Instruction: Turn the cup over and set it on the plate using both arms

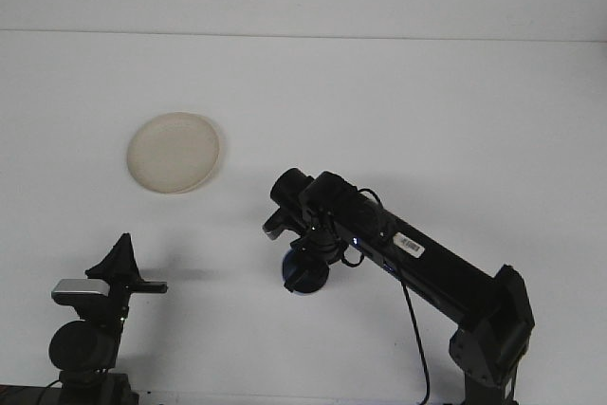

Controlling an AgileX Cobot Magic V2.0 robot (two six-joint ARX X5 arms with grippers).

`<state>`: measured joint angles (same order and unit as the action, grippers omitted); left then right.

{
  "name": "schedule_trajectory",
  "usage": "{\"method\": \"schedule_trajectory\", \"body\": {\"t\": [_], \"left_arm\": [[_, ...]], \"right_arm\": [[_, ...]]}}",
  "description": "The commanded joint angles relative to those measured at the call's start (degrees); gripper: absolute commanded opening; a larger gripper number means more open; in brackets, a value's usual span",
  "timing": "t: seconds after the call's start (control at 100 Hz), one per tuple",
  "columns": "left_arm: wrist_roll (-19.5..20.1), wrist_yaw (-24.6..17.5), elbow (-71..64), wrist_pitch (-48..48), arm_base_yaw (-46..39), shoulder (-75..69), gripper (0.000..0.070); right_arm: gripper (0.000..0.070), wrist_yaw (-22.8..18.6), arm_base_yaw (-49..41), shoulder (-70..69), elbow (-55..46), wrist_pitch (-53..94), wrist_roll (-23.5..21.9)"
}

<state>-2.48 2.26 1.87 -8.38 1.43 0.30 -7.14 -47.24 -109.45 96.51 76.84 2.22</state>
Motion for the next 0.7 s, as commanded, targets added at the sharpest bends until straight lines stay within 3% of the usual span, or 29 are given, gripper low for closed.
{"method": "schedule_trajectory", "body": {"t": [0.0, 0.69], "left_arm": [[-0.2, 0.1, -1.0, -0.7, 0.1, -0.1, 0.0012], [-0.2, 0.1, -1.0, -0.7, 0.1, -0.1, 0.0012]], "right_arm": [[0.0000, 0.1, -0.8, -1.7, 1.4, 0.7, 0.8], [0.0000, 2.3, -0.9, -5.4, 1.3, 1.2, 1.0]]}}
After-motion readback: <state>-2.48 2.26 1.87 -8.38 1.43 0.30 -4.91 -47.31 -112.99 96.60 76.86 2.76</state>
